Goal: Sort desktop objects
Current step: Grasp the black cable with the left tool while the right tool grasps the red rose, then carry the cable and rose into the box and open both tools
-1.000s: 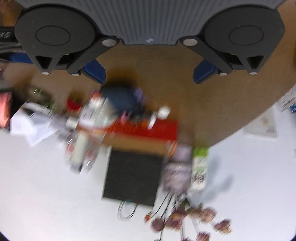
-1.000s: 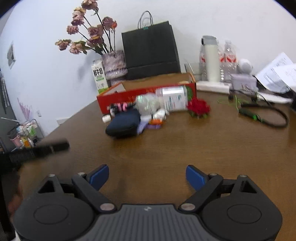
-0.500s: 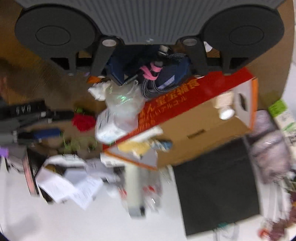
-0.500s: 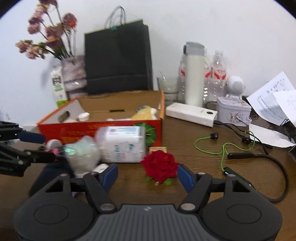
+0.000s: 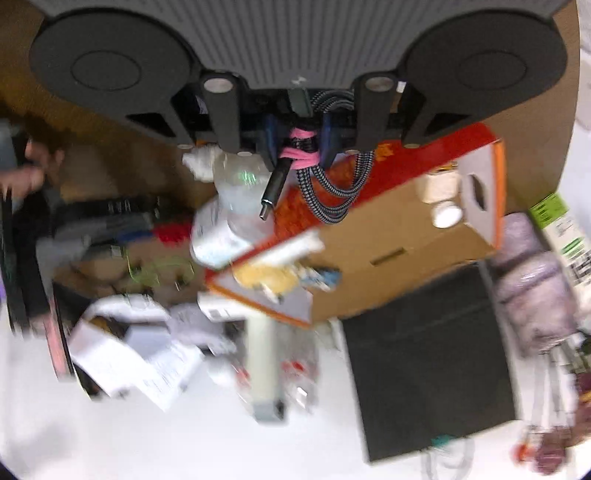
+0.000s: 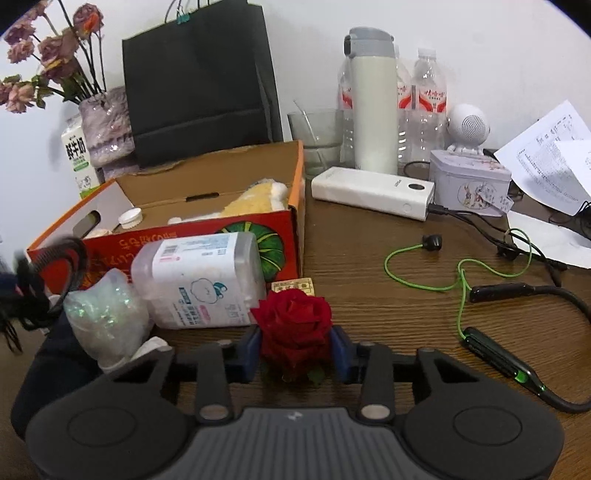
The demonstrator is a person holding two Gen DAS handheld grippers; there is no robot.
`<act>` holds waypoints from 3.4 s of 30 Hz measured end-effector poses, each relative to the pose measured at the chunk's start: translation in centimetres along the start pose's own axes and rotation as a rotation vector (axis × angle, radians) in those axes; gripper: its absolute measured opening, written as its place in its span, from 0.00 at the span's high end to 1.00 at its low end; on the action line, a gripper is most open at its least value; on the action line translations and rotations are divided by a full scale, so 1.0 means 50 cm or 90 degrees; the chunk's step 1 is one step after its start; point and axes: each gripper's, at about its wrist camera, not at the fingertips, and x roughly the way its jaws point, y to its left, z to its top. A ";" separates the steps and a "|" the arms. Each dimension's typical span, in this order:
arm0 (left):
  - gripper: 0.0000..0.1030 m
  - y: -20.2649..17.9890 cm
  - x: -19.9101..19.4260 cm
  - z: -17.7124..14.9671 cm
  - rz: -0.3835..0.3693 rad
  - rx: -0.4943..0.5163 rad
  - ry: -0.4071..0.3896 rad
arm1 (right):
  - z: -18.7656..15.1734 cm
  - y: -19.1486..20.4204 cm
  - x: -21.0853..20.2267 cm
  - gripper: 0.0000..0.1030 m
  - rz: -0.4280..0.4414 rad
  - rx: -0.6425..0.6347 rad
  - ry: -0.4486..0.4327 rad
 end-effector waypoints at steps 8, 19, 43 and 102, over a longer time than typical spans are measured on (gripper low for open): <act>0.78 0.016 -0.191 -0.019 0.033 -0.154 -0.138 | -0.035 0.026 -0.168 0.67 0.028 -0.010 -0.081; 0.78 -0.073 -0.324 -0.167 -0.013 -0.312 -0.167 | -0.185 0.094 -0.341 0.66 0.151 -0.013 -0.073; 0.78 -0.115 -0.349 -0.226 -0.009 -0.314 -0.159 | -0.195 0.127 -0.423 0.66 0.115 -0.054 -0.095; 0.11 0.239 0.134 0.159 0.204 -0.313 0.103 | 0.310 0.143 0.138 0.32 0.061 -0.069 0.090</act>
